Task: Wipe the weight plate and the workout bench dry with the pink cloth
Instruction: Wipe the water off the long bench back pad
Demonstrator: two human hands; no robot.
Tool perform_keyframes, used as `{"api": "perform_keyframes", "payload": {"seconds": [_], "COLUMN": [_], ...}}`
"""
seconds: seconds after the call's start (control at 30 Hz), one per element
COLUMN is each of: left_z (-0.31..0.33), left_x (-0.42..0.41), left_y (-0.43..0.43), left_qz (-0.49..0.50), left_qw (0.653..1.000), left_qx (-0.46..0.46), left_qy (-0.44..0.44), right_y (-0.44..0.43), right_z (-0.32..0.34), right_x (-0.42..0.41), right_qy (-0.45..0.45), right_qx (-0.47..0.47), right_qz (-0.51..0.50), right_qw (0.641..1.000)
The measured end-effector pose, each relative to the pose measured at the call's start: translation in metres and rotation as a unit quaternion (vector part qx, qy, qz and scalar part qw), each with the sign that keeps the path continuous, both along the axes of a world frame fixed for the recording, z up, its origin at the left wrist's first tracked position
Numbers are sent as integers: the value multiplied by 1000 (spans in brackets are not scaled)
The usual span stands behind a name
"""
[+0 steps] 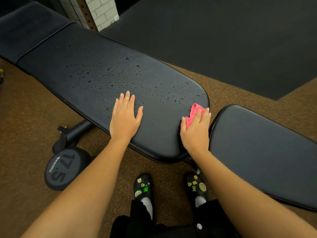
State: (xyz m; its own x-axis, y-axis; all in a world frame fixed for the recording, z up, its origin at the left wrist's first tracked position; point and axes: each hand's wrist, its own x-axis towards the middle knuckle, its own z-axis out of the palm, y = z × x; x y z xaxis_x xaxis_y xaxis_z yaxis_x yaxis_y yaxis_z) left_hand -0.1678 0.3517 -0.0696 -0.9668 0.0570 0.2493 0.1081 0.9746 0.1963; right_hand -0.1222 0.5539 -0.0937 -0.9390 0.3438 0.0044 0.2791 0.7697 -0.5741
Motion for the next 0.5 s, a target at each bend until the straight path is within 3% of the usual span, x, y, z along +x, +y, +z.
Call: {"api": "perform_keyframes", "payload": {"seconds": [0.5], "left_z": [2], "left_x": [2], "left_y": [0], "left_qz": [-3], "left_qw": [1000], "left_qx": [-4], "left_qy": [-15], "right_y": [28], "right_z": [12], "right_x": [-38], "right_qy": [-72], "right_qx": [-131], "right_qz": [-32], "right_qw": [988]}}
